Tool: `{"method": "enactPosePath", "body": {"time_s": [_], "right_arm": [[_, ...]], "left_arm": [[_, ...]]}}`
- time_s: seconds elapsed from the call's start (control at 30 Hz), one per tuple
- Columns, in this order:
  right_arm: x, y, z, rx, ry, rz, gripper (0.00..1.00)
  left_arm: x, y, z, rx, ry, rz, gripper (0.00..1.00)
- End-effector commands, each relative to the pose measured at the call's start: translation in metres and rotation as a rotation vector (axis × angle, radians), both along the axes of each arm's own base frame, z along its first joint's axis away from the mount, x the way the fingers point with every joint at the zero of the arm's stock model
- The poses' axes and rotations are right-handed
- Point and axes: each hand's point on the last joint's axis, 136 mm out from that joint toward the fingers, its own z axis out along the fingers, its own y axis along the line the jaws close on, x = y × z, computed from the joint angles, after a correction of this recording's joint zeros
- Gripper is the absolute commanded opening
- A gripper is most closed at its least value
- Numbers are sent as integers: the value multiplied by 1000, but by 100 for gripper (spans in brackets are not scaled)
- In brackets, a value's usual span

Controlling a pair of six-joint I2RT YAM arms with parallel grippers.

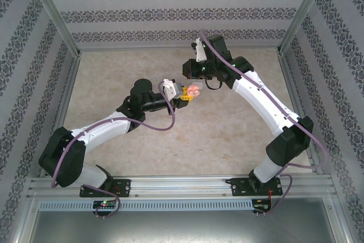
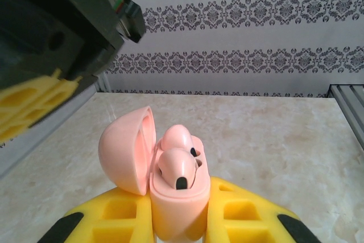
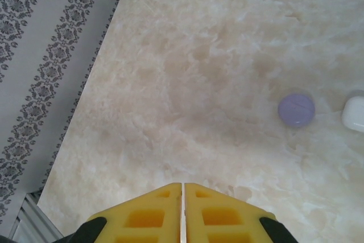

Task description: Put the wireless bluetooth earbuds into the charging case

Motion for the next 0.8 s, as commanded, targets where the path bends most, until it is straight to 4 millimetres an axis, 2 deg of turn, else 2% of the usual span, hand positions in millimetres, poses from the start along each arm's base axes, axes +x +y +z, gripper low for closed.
{"method": "enactPosePath", "body": {"time_s": [0.0,0.3,0.57,0.67,0.77], "right_arm": [[-16,-4,3,5,2,31,12],[-47,-7,-1,2,13,59,10],[-75,-27,3,5,17,37,10],[-74,-42,11,10,-15,-22,10],[-67,-69,24,11,-79,-134,11]], "left_arm": [[1,-6,12,-3,-50,-7,0],[5,-6,13,-6,-57,6,0],[7,-6,14,-14,-64,19,0],[8,-6,14,-24,-54,24,0],[9,-4,13,-44,-22,44,0]]}}
